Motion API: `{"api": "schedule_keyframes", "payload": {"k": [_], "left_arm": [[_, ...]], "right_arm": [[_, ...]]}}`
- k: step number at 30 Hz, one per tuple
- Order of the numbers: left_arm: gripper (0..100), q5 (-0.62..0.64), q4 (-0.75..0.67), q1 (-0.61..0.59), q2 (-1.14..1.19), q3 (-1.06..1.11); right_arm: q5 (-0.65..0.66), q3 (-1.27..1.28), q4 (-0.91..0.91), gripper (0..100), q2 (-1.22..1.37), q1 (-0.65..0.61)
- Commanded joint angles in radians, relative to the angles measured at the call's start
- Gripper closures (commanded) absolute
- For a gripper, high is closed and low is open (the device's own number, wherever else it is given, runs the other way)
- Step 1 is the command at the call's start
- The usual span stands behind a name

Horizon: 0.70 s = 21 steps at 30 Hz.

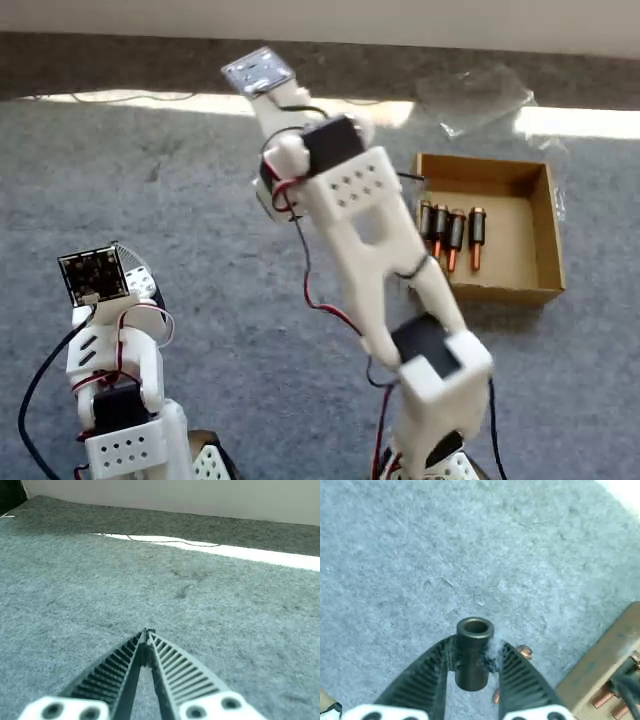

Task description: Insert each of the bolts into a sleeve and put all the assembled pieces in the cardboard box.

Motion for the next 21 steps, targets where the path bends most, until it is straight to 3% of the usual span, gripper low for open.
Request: {"api": "schedule_keyframes", "payload": {"k": [1, 13, 21], "left_arm": [[99, -0.006, 0.005, 0.019, -0.01, 0.019], [99, -0.006, 0.064, 0.193, -0.01, 0.019], [99, -0.006, 0.077, 0.188, -0.01, 0.019]], "right_arm": [[0.009, 0.071, 0.015, 99.5, -0.26, 0.051], [0.011, 0.432, 0.013, 99.5, -0.757, 0.206], [0.011, 0.682, 0.008, 99.5, -1.033, 0.243]]}}
